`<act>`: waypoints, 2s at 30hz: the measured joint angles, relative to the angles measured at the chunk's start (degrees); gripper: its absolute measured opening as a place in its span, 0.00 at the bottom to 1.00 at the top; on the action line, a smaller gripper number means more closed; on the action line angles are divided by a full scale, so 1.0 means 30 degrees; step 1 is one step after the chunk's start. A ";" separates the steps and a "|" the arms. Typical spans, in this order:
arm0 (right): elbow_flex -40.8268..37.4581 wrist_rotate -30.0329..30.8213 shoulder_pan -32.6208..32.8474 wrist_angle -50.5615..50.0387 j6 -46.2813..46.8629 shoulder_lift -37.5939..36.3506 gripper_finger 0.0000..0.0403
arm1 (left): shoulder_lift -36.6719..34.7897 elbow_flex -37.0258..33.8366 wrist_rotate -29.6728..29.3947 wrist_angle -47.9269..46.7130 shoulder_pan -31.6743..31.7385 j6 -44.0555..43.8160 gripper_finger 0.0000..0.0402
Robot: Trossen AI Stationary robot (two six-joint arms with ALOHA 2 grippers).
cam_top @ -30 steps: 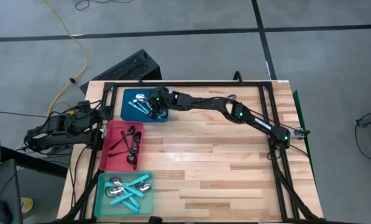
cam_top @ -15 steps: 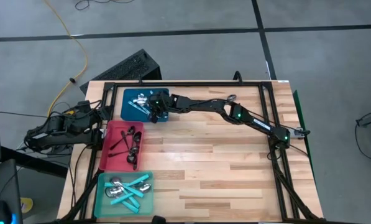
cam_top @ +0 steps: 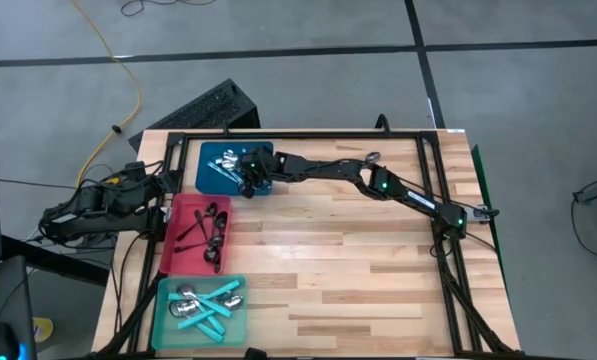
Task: Sort silverware by color (type)
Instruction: Put the blue patterned spoon into the blue bin, then put the black spoon into the red bin
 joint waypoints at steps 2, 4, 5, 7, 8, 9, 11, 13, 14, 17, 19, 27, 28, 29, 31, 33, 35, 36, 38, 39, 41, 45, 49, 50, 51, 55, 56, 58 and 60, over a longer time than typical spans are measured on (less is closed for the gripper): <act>0.0000 -0.0003 0.0000 0.0000 0.0161 0.0000 0.16 | 0.0000 0.0000 0.0000 0.0000 -0.0003 0.0005 0.48; 0.0000 -0.0003 0.0000 -0.0014 0.0169 0.0002 0.16 | 0.0000 0.0000 0.0015 0.0004 -0.0003 0.0005 0.48; 0.0000 -0.0003 0.0000 -0.0007 0.0169 0.0007 0.16 | 0.0000 0.0000 0.0022 0.0007 0.0000 0.0005 0.48; 0.0000 -0.0003 0.0000 0.0006 0.0169 0.0015 0.16 | 0.0000 0.0000 0.0022 0.0007 -0.0007 0.0005 0.48; 0.0000 -0.0003 0.0000 0.0013 0.0169 0.0015 0.16 | 0.0000 0.0000 0.0022 0.0007 0.0000 0.0005 0.48; 0.0000 0.0002 0.0000 0.0019 0.0169 0.0015 0.16 | 0.0000 0.0000 0.0024 0.0007 -0.0002 0.0005 0.48; 0.0000 -0.0003 0.0000 0.0036 0.0169 0.0015 0.16 | 0.0000 0.0000 0.0022 0.0007 0.0000 -0.0002 0.48; 0.0000 -0.0012 0.0000 0.0036 0.0162 0.0015 0.16 | 0.0000 0.0000 0.0022 0.0007 0.0000 0.0005 0.48; 0.0000 -0.0026 0.0000 0.0036 0.0162 0.0015 0.16 | 0.0000 0.0000 0.0022 0.0007 0.0000 0.0005 0.48; 0.0000 -0.0051 0.0000 0.0073 0.0089 0.0015 0.16 | 0.0000 0.0000 0.0015 0.0007 -0.0004 -0.0002 0.48; 0.0000 -0.0076 0.0015 0.0211 -0.0034 0.0015 0.17 | 0.0000 0.0000 0.0007 0.0007 -0.0002 -0.0002 0.48; 0.0000 -0.0181 0.0107 0.0408 -0.0035 0.0015 0.22 | 0.0000 0.0000 -0.0003 0.0015 -0.0007 -0.0012 0.48; 0.0000 -0.0172 0.0146 0.0408 -0.0035 0.0015 0.25 | 0.0000 0.0000 -0.0007 0.0012 0.0000 -0.0016 0.48; 0.0000 -0.0166 0.0173 0.0408 -0.0032 0.0015 0.28 | 0.0000 0.0000 -0.0011 0.0015 0.0000 -0.0016 0.48; 0.0000 -0.0190 0.0245 0.0391 -0.0028 0.0015 0.35 | 0.0000 0.0000 -0.0015 0.0022 0.0000 -0.0009 0.48; 0.0000 -0.0208 0.0327 0.0350 -0.0035 0.0015 0.41 | 0.0000 0.0000 -0.0039 0.0022 -0.0001 -0.0021 0.48; 0.0000 -0.0203 0.0398 0.0350 -0.0035 0.0015 0.46 | 0.0000 0.0000 -0.0117 0.0022 0.0000 -0.0031 0.48; 0.0007 -0.0196 0.0408 0.0339 -0.0039 0.0015 0.48 | 0.0000 0.0000 -0.0117 0.0022 0.0000 -0.0053 0.48; 0.0290 -0.0216 0.0408 -0.0249 0.0023 -0.0027 0.50 | 0.0000 0.0000 -0.0117 0.0022 0.0000 -0.0067 0.48; 0.0361 -0.0225 0.0408 -0.0327 0.0016 -0.0077 0.51 | 0.0000 0.0000 -0.0117 0.0022 -0.0001 -0.0067 0.48; 0.0413 -0.0181 0.0415 -0.0022 -0.0013 -0.0206 0.51 | 0.0000 0.0000 -0.0128 0.0022 -0.0002 -0.0075 0.48; 0.0420 -0.0143 0.0241 0.0004 -0.0034 -0.0893 0.51 | 0.0000 0.0000 -0.0161 0.0018 0.0000 -0.0075 0.48; 0.0427 -0.0029 -0.0152 -0.0249 0.0111 -0.1723 0.49 | 0.0000 0.0000 -0.0168 0.0015 -0.0005 -0.0072 0.48; 0.0437 0.0008 -0.0296 -0.0369 0.0171 -0.2038 0.49 | 0.0000 0.0000 -0.0166 0.0015 0.0000 -0.0073 0.48; 0.0393 0.0129 -0.0428 -0.1118 0.0326 -0.2394 0.49 | 0.0000 0.0000 -0.0168 0.0015 -0.0003 -0.0072 0.48; 0.0393 0.1904 -0.0769 -0.3121 0.0486 -0.4327 0.46 | 0.0000 0.0000 -0.0160 0.0015 0.0000 -0.0071 0.48; 0.0393 0.2027 -0.0873 -0.3798 0.0439 -0.4904 0.45 | 0.0000 0.0000 -0.0175 0.0015 0.0000 -0.0067 0.48; 0.0481 0.2326 -0.1012 -0.4602 0.0429 -0.5894 0.43 | 0.0000 0.0000 -0.0168 0.0015 0.0000 -0.0067 0.48; 0.0452 0.2490 -0.1181 -0.6650 0.0611 -0.6855 0.41 | 0.0000 0.0000 -0.0177 0.0007 0.0000 -0.0067 0.48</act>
